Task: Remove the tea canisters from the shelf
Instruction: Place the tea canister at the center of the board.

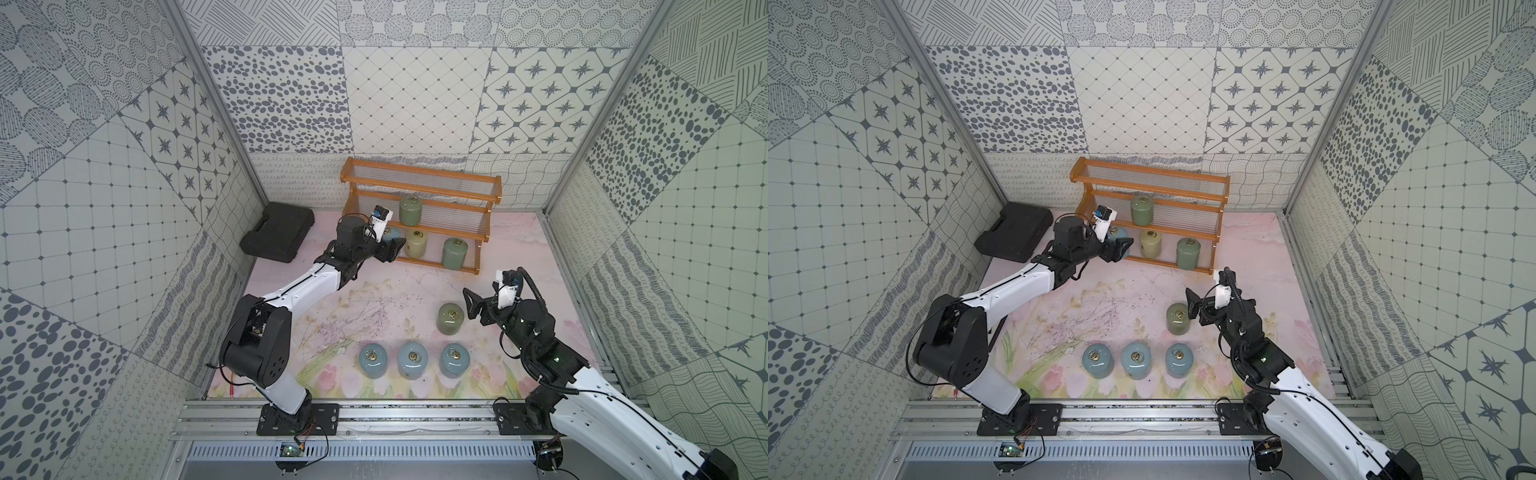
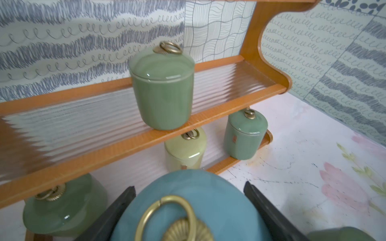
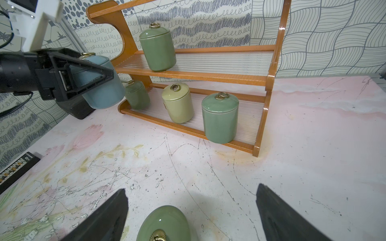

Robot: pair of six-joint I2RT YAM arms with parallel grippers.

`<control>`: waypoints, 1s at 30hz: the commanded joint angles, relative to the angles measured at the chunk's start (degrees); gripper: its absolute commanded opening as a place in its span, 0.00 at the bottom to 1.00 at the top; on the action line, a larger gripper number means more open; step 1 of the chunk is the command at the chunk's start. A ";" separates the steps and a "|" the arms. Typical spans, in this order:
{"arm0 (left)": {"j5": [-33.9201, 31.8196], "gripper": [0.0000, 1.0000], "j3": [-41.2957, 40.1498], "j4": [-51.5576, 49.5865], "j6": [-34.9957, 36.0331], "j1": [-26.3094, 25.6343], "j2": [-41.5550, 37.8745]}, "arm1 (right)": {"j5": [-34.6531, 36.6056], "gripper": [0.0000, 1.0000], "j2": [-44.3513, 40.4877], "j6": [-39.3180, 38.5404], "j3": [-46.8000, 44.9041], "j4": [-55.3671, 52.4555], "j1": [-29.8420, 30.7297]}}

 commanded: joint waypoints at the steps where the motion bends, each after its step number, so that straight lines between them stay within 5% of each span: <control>1: -2.40 0.65 -5.26 8.16 -1.64 -3.40 -3.84 | -1.33 0.99 -0.82 0.64 -0.24 0.68 -0.17; 14: -8.64 0.62 -17.32 12.10 -4.81 -13.36 -7.46 | -3.07 0.99 -0.73 -0.42 0.68 -0.22 -0.16; 30: -12.82 0.62 -23.03 18.34 -9.07 -19.37 -4.32 | -3.92 0.99 0.53 -0.63 0.95 -0.17 -0.15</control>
